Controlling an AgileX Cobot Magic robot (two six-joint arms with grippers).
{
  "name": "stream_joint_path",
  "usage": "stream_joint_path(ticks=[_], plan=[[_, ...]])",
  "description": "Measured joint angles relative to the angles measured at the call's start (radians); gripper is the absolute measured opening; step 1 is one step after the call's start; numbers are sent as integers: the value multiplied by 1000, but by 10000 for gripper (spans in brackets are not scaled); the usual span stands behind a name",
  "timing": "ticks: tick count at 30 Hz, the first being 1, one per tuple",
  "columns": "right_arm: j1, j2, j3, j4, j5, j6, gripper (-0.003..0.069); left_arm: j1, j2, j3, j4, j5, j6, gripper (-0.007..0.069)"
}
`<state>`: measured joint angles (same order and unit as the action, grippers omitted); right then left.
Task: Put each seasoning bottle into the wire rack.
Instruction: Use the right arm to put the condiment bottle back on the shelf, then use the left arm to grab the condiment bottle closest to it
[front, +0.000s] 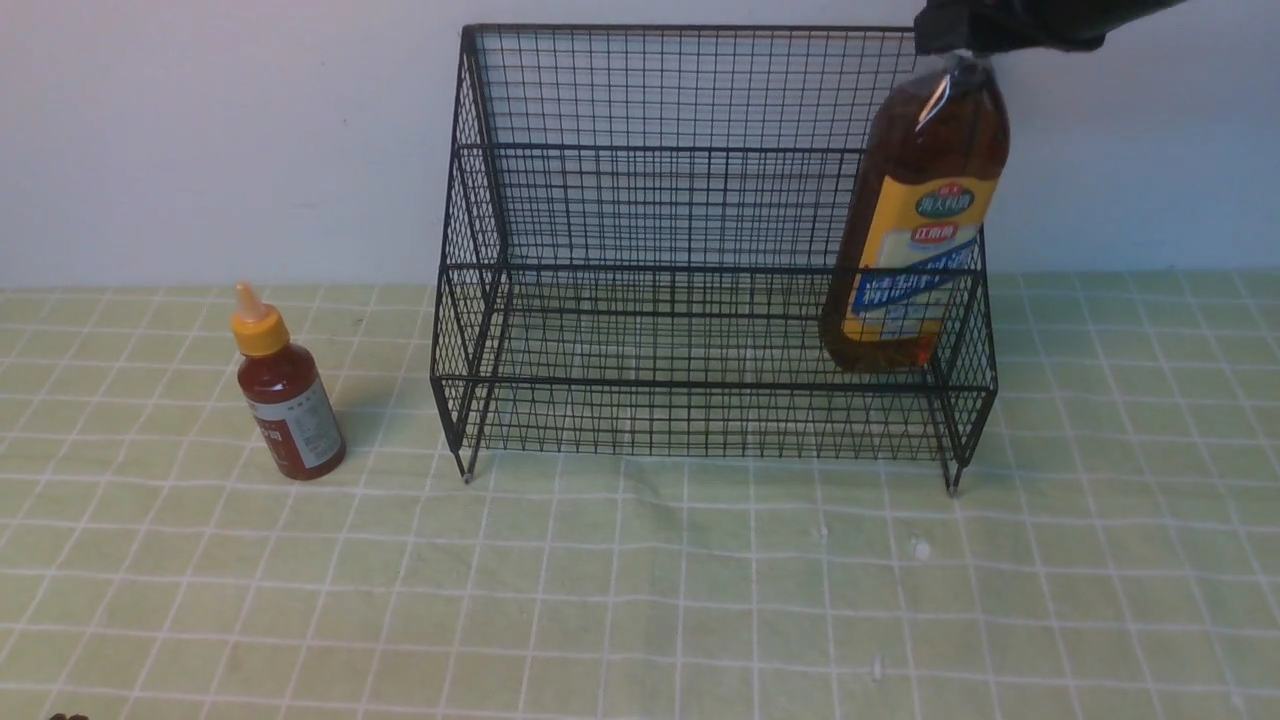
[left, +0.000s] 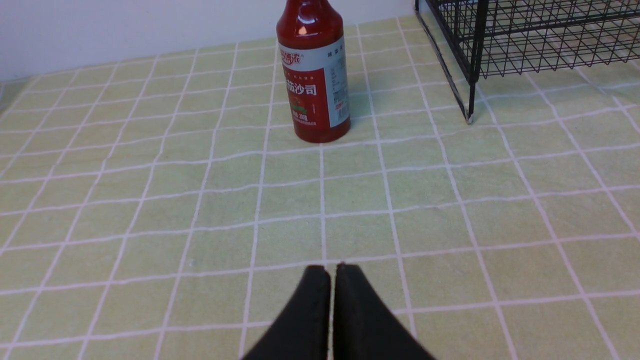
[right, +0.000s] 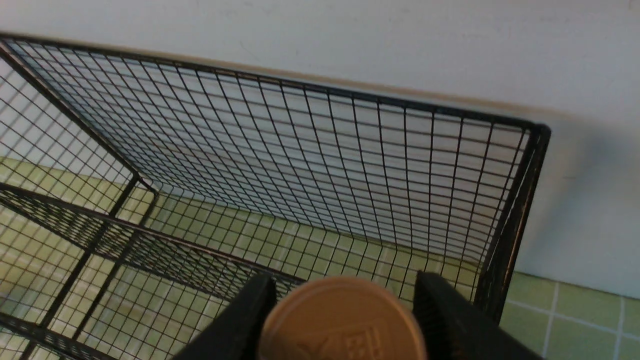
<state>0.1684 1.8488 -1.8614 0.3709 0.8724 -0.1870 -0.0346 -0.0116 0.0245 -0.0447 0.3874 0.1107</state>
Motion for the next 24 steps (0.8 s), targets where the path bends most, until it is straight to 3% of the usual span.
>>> stream_joint_path(ticks=[7,15,24], plan=[[31,5,0,-26,-4,-6,335,0,0,0,0,0,0,-6],[54,-34,-21,3,-61,0,463,0,0,0,0,0,0,-6],[54,-197,-20,-153,42,29,477,0,0,0,0,0,0,-6]])
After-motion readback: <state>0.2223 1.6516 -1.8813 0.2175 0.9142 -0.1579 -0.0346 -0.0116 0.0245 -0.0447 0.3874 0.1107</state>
